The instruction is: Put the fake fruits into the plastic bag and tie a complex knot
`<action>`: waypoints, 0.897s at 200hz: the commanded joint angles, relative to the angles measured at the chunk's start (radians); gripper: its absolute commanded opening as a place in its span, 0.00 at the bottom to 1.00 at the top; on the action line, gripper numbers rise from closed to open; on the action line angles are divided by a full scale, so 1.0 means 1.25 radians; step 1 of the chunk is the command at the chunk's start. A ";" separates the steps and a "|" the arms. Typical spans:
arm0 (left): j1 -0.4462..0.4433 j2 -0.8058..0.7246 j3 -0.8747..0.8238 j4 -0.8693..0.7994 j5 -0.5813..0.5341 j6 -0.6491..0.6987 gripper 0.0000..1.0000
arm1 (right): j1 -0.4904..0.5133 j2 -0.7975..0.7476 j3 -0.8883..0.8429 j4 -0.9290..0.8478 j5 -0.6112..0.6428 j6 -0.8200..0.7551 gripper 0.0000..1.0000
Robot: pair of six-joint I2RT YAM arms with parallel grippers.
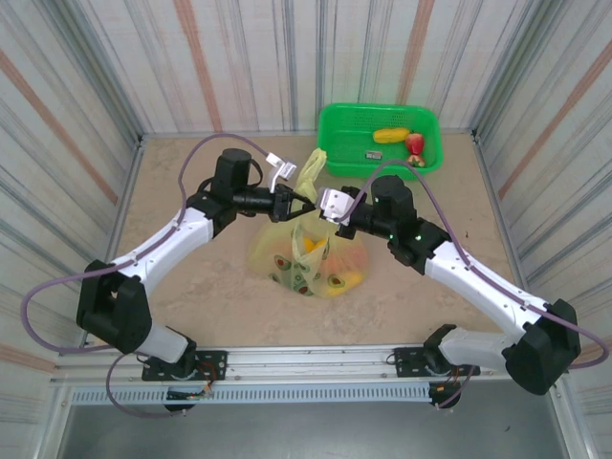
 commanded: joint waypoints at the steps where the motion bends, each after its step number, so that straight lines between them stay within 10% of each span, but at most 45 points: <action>1: -0.013 -0.018 0.026 -0.020 0.048 0.023 0.38 | 0.001 0.024 0.030 -0.039 0.064 -0.037 0.00; 49: -0.005 -0.041 0.021 -0.013 0.065 0.034 0.52 | 0.006 0.029 0.033 -0.053 0.081 -0.054 0.00; 179: -0.012 -0.053 0.043 -0.128 -0.006 0.126 0.07 | 0.016 0.032 0.074 -0.092 0.083 -0.058 0.00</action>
